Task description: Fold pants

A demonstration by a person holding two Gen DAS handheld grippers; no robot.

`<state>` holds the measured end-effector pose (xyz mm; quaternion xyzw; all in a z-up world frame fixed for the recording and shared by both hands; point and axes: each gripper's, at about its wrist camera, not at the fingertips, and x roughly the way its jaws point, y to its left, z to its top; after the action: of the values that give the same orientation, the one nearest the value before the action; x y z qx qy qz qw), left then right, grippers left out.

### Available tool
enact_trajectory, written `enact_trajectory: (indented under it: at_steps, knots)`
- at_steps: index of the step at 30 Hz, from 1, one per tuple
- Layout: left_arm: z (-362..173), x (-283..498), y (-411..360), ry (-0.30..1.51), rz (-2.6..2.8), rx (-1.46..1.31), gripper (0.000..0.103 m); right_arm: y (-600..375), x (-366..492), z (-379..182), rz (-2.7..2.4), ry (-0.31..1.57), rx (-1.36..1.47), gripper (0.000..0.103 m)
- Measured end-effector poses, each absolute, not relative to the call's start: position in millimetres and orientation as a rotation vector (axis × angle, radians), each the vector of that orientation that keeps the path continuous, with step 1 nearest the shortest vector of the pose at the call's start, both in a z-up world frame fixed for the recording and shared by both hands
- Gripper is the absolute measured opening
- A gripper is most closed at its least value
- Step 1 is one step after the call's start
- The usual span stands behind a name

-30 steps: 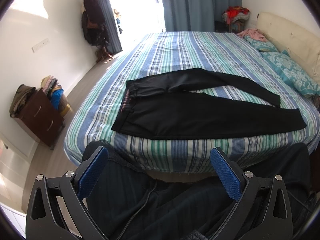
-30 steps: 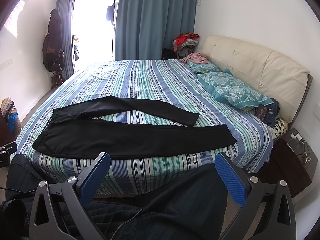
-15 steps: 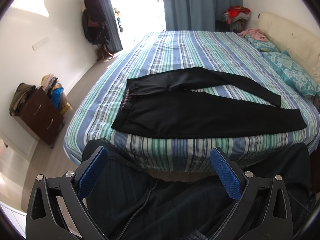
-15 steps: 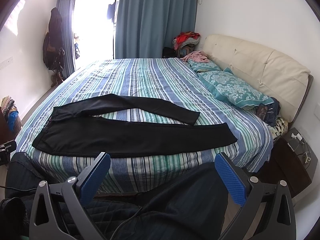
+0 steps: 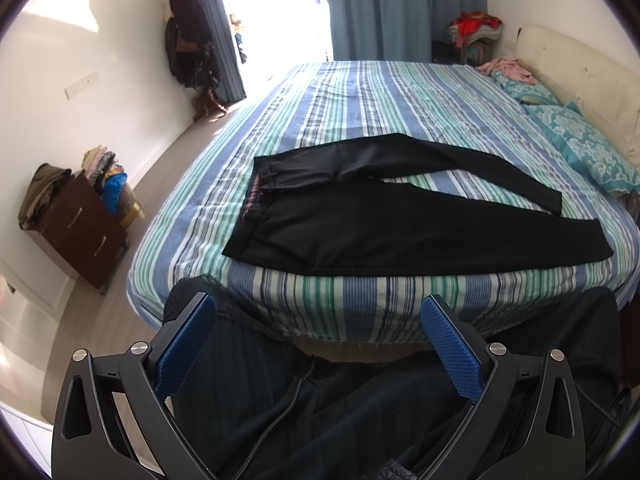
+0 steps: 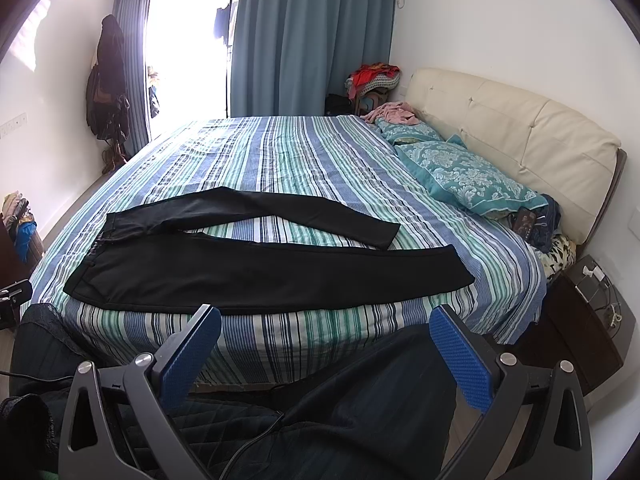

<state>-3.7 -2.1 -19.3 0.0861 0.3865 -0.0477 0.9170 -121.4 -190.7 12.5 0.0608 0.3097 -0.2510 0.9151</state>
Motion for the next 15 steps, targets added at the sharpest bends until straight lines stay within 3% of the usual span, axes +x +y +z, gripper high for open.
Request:
enact_trajectory:
  at_steps: [15]
  knots:
    - [-21.6,-6.7,-4.7,0.801,-0.108,0.201,0.102,-189.2,-119.7,12.1,-0.506,0.638,0.103,0.103]
